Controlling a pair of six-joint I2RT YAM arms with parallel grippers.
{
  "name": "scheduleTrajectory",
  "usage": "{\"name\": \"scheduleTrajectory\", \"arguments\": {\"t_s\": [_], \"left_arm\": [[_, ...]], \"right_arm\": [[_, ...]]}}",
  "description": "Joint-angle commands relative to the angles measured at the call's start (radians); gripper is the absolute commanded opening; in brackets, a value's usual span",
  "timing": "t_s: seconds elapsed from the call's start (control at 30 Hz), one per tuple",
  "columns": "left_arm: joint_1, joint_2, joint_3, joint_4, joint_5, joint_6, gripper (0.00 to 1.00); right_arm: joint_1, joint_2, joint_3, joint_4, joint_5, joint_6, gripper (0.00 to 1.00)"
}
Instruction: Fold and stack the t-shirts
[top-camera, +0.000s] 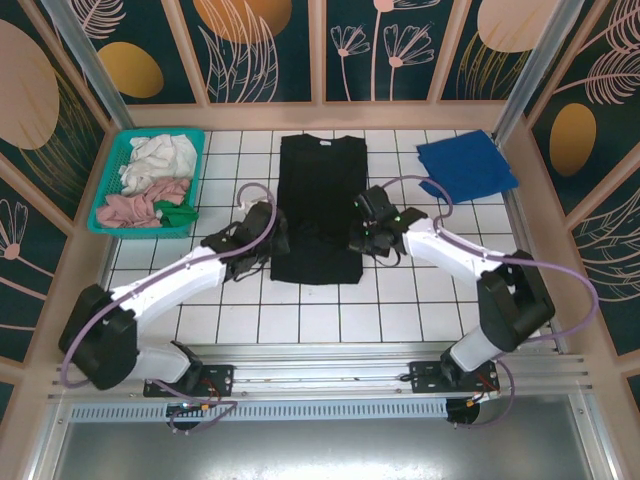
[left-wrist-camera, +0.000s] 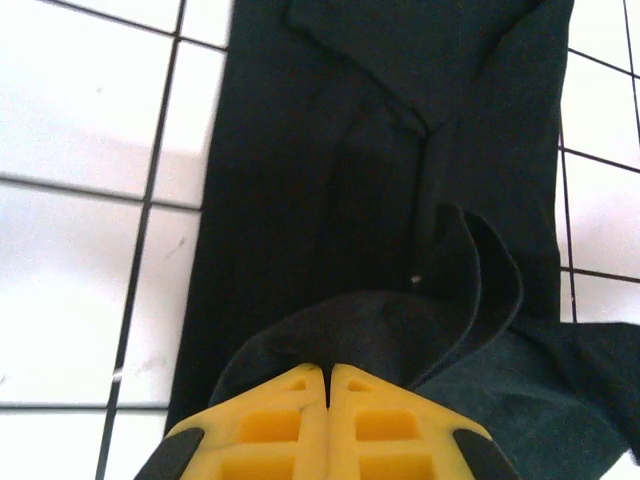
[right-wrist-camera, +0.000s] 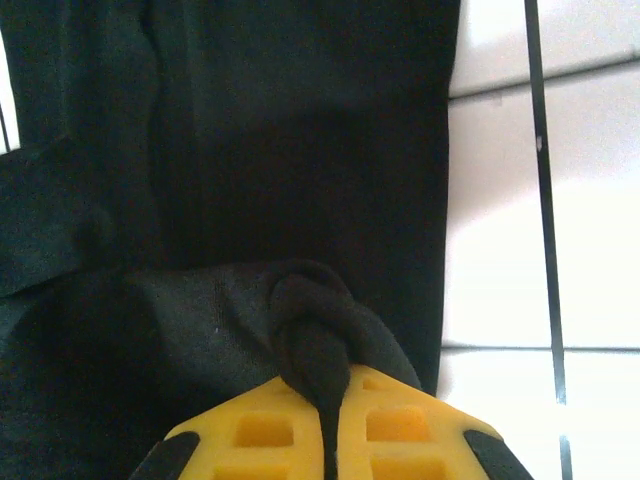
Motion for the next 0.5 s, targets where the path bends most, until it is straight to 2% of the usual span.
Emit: {"name": "scheduleTrajectory", "arguments": {"t_s": [0.0,0.2,0.27,0.3,0.37,0.4,0.47], "left_arm": [[0.062,0.069,0.086,0.052,0.075,0.139,0.00],[0.158,0.253,0.214,0.065,0.206,0.228,0.00],[0.187,0.317,0.253,0.059,0.240,0.248,0.00],[0.200,0.363,0.275,0.053,0.259,0.259,0.00],[0.221,0.422,0.312,0.044,0.278,0.271,0.00],[0.230,0.449,0.330,0.037,0.284,0.276,0.03],[0.245,0.481,0.353,0.033,0.289,0.276,0.16]], "right_arm": [[-0.053,0.079,0.092,0.032,-0.061,-0.100,0.11],[-0.117,0.271,0.254,-0.014,-0.117,-0.153,0.13],[-0.134,0.308,0.283,-0.017,-0.114,-0.153,0.22],[-0.143,0.325,0.297,-0.015,-0.116,-0.152,0.32],[-0.157,0.348,0.326,-0.017,-0.116,-0.155,0.37],[-0.163,0.357,0.345,-0.022,-0.106,-0.155,0.41],[-0.171,0.357,0.374,-0.034,-0.063,-0.160,0.49]]}}
